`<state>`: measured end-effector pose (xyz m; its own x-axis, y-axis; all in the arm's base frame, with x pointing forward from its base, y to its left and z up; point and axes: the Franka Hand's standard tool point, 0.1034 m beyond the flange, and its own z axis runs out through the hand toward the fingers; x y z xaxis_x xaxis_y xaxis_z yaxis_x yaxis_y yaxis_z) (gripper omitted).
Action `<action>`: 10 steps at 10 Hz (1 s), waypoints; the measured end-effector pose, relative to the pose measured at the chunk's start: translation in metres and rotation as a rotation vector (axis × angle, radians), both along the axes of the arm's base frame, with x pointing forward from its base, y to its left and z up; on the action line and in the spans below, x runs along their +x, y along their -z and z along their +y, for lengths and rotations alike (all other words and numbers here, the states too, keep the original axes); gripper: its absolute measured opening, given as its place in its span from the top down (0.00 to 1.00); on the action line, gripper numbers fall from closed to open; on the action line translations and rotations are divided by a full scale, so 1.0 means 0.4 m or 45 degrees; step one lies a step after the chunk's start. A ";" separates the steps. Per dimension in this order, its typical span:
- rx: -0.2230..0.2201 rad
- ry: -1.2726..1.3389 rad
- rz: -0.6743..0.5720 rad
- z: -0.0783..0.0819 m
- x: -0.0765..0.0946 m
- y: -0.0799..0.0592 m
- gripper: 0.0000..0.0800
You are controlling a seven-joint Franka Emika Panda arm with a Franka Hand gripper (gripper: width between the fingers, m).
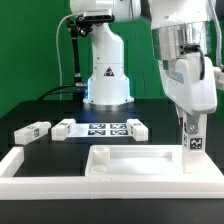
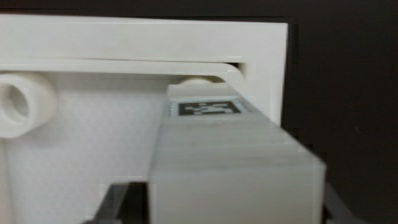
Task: Assemble desk
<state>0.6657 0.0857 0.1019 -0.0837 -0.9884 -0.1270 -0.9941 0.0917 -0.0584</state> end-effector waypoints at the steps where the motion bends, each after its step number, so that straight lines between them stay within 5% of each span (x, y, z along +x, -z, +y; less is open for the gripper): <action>1: -0.002 -0.010 -0.003 0.000 0.001 0.000 0.63; 2: -0.030 -0.132 -0.004 0.005 -0.004 0.002 0.63; 3: -0.085 -0.309 0.007 0.026 -0.015 0.002 0.29; 5: -0.118 -0.644 -0.018 0.054 -0.020 -0.010 0.21; 8: -0.130 -0.889 -0.039 0.051 -0.020 -0.008 0.19; 10: -0.154 -1.336 -0.087 0.028 -0.012 -0.011 0.19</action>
Offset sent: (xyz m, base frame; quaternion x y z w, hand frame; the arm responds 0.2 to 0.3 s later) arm -0.0127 0.0112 0.0120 -0.0554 0.0630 -0.3625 0.9282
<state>0.6608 0.0971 0.1061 0.8233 -0.5676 0.0048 -0.5660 -0.8216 -0.0683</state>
